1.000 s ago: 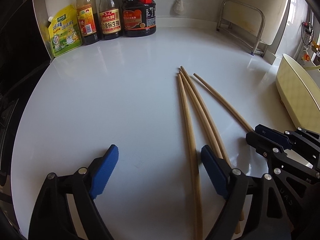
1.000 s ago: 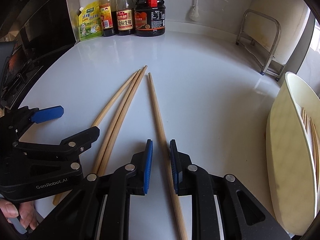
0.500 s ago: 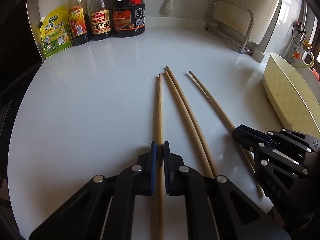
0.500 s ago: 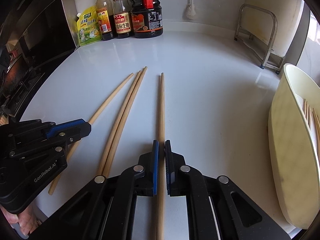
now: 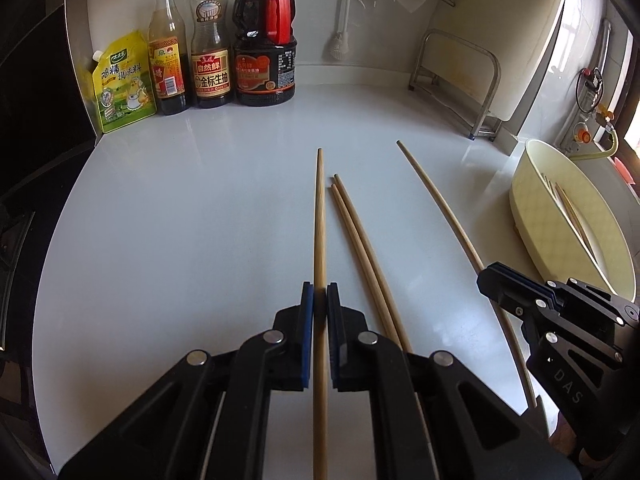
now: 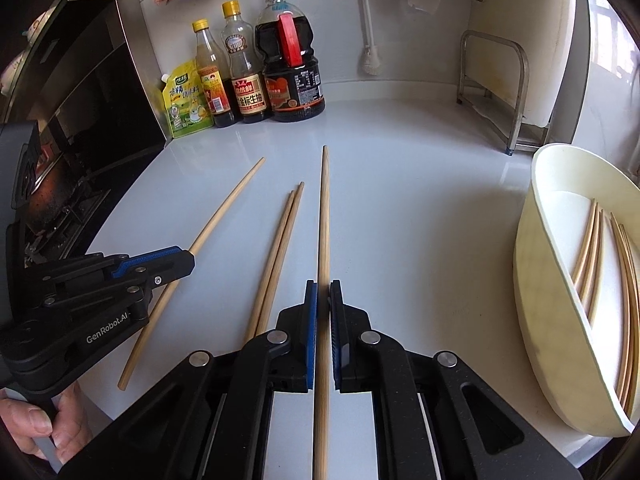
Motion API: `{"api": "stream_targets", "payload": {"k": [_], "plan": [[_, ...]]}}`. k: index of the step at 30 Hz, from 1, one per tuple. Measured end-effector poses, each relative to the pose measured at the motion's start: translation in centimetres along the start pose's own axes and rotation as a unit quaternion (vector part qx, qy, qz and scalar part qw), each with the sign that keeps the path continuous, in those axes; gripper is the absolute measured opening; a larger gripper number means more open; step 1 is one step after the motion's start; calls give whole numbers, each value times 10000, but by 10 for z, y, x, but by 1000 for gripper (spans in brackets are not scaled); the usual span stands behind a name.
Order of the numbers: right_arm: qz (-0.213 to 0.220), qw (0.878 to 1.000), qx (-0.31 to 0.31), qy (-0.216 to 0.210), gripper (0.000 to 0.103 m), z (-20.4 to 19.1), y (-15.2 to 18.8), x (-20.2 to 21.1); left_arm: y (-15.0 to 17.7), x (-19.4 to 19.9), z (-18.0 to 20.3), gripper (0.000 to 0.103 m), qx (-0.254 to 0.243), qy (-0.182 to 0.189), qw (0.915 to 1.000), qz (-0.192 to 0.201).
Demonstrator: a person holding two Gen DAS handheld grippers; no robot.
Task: Organize utensils
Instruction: 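Carry both chopsticks into the cream basin and open both tools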
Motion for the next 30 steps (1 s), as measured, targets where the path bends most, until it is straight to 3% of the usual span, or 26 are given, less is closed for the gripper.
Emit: {"api": "stream_targets", "payload": {"k": [9, 14, 21, 30], "plan": [[506, 9981, -349, 41, 6, 21, -16, 47, -23, 19, 24, 8, -100, 291, 9993, 215], [763, 9946, -683, 147, 6, 54, -25, 74, -42, 30, 56, 8, -327, 534, 9974, 357], [1037, 9835, -1410, 461, 6, 124, -27, 107, -66, 37, 130, 8, -885, 1044, 9895, 455], [1228, 9588, -2394, 910, 6, 215, -4, 139, -80, 24, 242, 7, -1679, 1652, 9714, 305]]}}
Point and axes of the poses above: each gripper's, at about its wrist camera, not at the fingertips, and x roughly against the way its jaws point, z to its right, y to its underside, the point moved 3 cm from there along -x, roughly the way its jaws point
